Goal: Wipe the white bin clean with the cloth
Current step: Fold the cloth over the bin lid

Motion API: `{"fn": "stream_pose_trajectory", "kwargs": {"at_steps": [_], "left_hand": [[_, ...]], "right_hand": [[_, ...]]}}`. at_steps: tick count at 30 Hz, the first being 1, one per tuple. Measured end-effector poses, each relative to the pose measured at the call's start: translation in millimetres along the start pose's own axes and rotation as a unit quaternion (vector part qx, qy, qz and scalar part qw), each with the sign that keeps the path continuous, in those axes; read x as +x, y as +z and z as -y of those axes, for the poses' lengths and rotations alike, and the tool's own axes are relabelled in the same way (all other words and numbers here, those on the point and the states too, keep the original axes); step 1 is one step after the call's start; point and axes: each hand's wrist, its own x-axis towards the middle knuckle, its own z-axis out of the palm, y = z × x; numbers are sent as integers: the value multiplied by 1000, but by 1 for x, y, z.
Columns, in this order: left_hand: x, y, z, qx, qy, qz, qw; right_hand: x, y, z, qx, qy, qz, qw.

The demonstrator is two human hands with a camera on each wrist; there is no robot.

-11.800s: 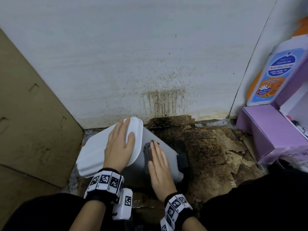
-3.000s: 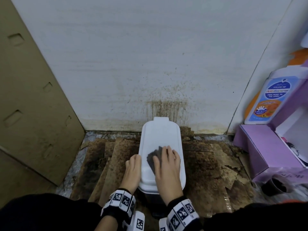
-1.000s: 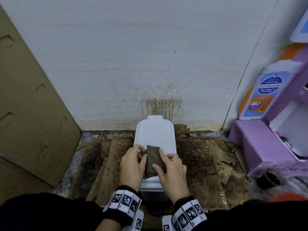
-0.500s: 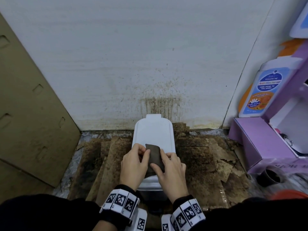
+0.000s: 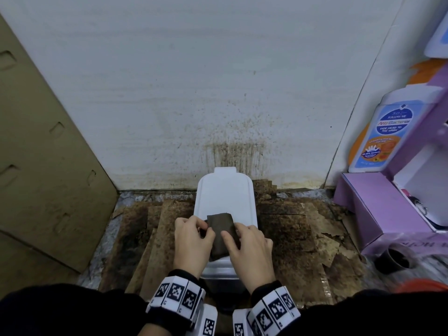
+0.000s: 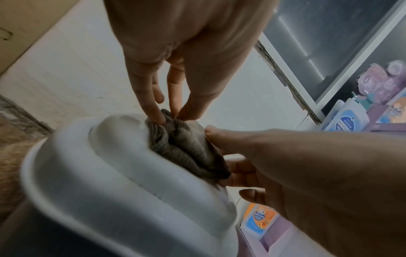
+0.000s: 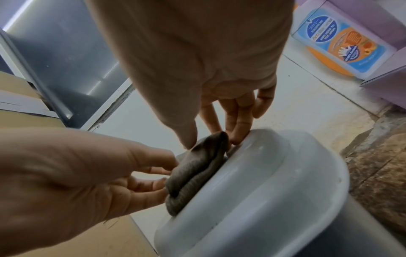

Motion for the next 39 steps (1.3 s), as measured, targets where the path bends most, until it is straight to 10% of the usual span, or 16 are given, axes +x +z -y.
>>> {"fn": "stream_pose_trajectory", "kwargs": {"at_steps": [8, 21, 39], "left_hand": [[-2, 10, -1, 10, -22, -11, 1000], [8, 8, -39, -240, -34, 126, 962], [-29, 116, -296, -260, 258, 399, 841]], "right_hand": [[22, -1, 6, 135, 87, 75, 984], [31, -81, -24, 284, -2, 99, 954], [-26, -317, -171, 272, 9, -83, 959]]}}
